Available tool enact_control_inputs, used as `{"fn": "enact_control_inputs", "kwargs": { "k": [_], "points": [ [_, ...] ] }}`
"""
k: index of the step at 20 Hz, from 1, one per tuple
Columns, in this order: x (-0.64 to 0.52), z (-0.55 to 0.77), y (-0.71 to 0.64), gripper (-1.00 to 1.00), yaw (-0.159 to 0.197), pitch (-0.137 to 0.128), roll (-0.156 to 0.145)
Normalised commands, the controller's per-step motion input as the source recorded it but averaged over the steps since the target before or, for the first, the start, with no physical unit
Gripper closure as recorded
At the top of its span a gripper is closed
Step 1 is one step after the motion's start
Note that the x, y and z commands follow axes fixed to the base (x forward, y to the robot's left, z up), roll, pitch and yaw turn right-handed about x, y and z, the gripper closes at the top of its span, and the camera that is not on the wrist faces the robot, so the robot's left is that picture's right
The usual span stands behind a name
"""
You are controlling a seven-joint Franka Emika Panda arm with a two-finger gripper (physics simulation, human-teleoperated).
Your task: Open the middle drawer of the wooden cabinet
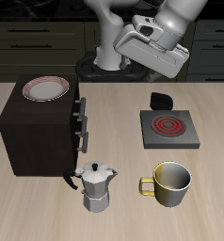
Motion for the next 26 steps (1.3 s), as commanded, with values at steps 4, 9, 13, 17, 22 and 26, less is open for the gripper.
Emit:
{"fn": "enact_control_inputs", "kwargs": {
  "k": [4, 9, 13, 17, 22, 26],
  "points": [
    [0.12, -0.20, -0.04, -1.00, 0.001, 0.037, -0.128],
    [0.01, -0.15, -0.03, -1.00, 0.011, 0.018, -0.096],
    [-0.03, -0.17, 0.06, -1.00, 0.009, 0.011, -0.067],
    [-0.03, -0.13, 0.09, -1.00, 0.026, -0.004, -0.048],
    [0.00, -0.08, -0.01, -1.00, 0.005, -0.003, -0.055],
    [-0.05, -0.10, -0.06, -1.00, 0.003, -0.007, -0.062]
  ]
}}
